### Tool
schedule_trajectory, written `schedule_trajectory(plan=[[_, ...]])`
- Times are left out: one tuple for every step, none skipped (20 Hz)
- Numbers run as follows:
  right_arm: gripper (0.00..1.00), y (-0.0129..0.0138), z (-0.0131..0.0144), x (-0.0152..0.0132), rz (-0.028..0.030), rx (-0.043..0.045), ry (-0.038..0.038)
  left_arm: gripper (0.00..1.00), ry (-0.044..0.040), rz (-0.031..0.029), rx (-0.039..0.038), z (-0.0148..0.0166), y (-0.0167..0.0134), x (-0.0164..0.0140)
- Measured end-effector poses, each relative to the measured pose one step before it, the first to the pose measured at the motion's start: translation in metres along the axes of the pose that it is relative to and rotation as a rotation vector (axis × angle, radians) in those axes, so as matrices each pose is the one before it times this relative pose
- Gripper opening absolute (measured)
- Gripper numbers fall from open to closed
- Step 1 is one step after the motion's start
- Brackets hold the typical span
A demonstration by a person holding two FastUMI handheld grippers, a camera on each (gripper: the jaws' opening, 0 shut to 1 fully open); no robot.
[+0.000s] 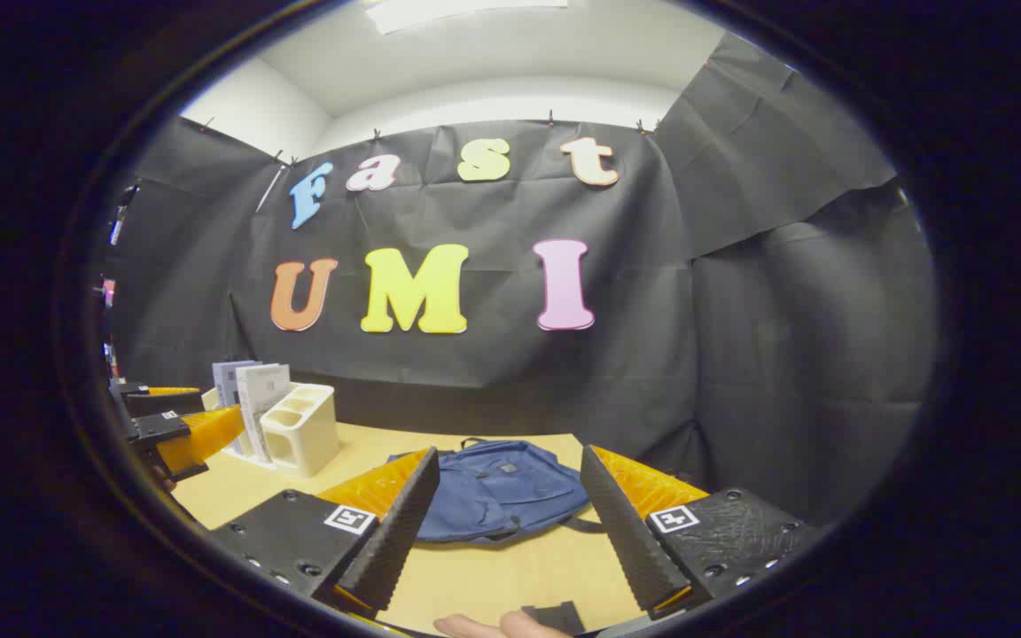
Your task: Open the schoolbag, grab two books from the bookshelf and put them into the schoolbag.
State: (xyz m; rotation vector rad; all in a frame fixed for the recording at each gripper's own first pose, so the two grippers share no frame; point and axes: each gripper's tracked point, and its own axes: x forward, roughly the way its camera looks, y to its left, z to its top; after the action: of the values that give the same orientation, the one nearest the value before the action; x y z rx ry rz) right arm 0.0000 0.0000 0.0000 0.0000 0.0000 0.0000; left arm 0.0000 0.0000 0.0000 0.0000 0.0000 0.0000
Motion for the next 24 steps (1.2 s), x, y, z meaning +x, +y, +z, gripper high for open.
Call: schedule_trajectory(plan=[[0.96,0.00399,-0.00317,-0.00188,-0.00491,-0.00133,0.00766,0.99,-0.00176,0.00970,0.01762,0.00038,0.00860,-0.00440],[0.97,0.00638,-0.00104,-0.00341,-0.00170,-0.00389,0.01042,0.99,0.00226,0.00667,0.00983,-0.00109,0.00722,-0.00321],[0.95,0.00601,-0.00216,-0.00213,0.00386,-0.00469,0.00544,0.99,0.00177,0.00450,0.00813,-0.00221,0.00561,-0.00164],[0.96,0.00371,0.00027,-0.00157,0.00090,-0.00715,0.00253,0.99,0.00946,0.00549,0.00272,-0.00317,0.00437,-0.00076],[0.95,0.00137,-0.00018,-0.00095,-0.00132,-0.00365,-0.00042,0.99,0.00462,0.00160,0.00152,-0.00126,0.00496,0.00058],[0.98,0.00192,0.00182,-0.00181,0.00265,-0.00350,-0.00213,1.00,0.00281,0.00391,0.00426,0.00038,0.00418,0.00034],[0.97,0.00159,0.00111,-0.00063,-0.00122,-0.00499,-0.00156,0.99,0.00034,0.00944,0.00551,-0.00031,0.00480,0.00074],[0.97,0.00000,0.00192,0.00065,-0.00315,-0.00787,-0.00435,0.99,0.00350,0.01137,0.00113,-0.00158,0.00464,0.00048],[0.97,0.00075,0.00083,0.00014,-0.00157,-0.00612,-0.00368,0.99,0.00092,0.00918,-0.00386,-0.00138,0.00453,0.00033],[0.97,0.00005,-0.00018,0.00068,-0.00312,-0.00250,0.00187,0.99,-0.00302,0.00244,-0.00647,0.00167,0.00299,0.00129],[0.95,0.00112,-0.00157,-0.00020,0.00307,-0.00113,0.00340,0.99,-0.00169,0.00162,-0.00449,0.00156,0.00075,-0.00049],[0.97,0.00113,-0.00019,0.00061,0.00094,-0.00147,0.00524,0.99,0.00119,0.00524,-0.00457,-0.00004,0.00269,0.00034],[0.97,0.00045,-0.00095,0.00062,0.00239,-0.00160,0.00356,0.99,0.00073,0.00603,-0.00531,0.00021,0.00387,0.00018],[0.95,0.00159,0.00027,0.00002,0.00272,-0.00289,0.00091,0.99,-0.00049,-0.00167,-0.00052,0.00049,-0.00032,0.00002],[0.96,-0.00017,-0.00074,0.00041,-0.00239,-0.00385,-0.00150,0.99,0.00040,-0.00141,0.00303,0.00029,0.00088,-0.00058],[0.98,0.00017,-0.00001,0.00043,-0.00352,-0.00289,-0.00106,0.99,-0.00031,0.00176,0.00545,0.00034,0.00134,0.00011],[0.98,0.00171,-0.00008,0.00128,0.00307,-0.00019,0.00052,0.99,0.00279,0.00286,0.00146,-0.00118,0.00156,0.00084],[0.97,0.00244,0.00004,0.00072,0.00407,-0.00046,0.00198,0.99,0.00150,-0.00067,-0.00401,-0.00060,0.00024,0.00137],[0.98,0.00058,-0.00128,0.00133,-0.00404,-0.00665,0.00470,0.99,0.00389,-0.00415,-0.00595,-0.00162,-0.00075,0.00111],[0.97,0.00071,0.00156,0.00090,-0.00294,-0.00841,-0.00278,0.99,0.01112,-0.00070,-0.00757,-0.00362,0.00023,0.00112],[0.98,0.00265,0.00118,0.00182,-0.00073,-0.00502,-0.00054,0.99,0.00993,-0.00345,-0.00402,-0.00388,-0.00001,0.00045],[0.98,0.00393,-0.00117,0.00303,0.00694,-0.00574,0.00697,0.99,0.00440,-0.00446,0.00276,-0.00195,0.00015,0.00091],[0.98,0.00529,-0.00521,0.00430,0.00705,-0.00783,0.01189,0.99,0.00278,-0.00162,0.01024,-0.00037,0.00057,0.00218],[0.95,0.00556,-0.00323,0.00419,0.00672,-0.00787,0.00988,0.99,-0.00238,0.00507,0.01496,0.00061,0.00464,0.00261]])
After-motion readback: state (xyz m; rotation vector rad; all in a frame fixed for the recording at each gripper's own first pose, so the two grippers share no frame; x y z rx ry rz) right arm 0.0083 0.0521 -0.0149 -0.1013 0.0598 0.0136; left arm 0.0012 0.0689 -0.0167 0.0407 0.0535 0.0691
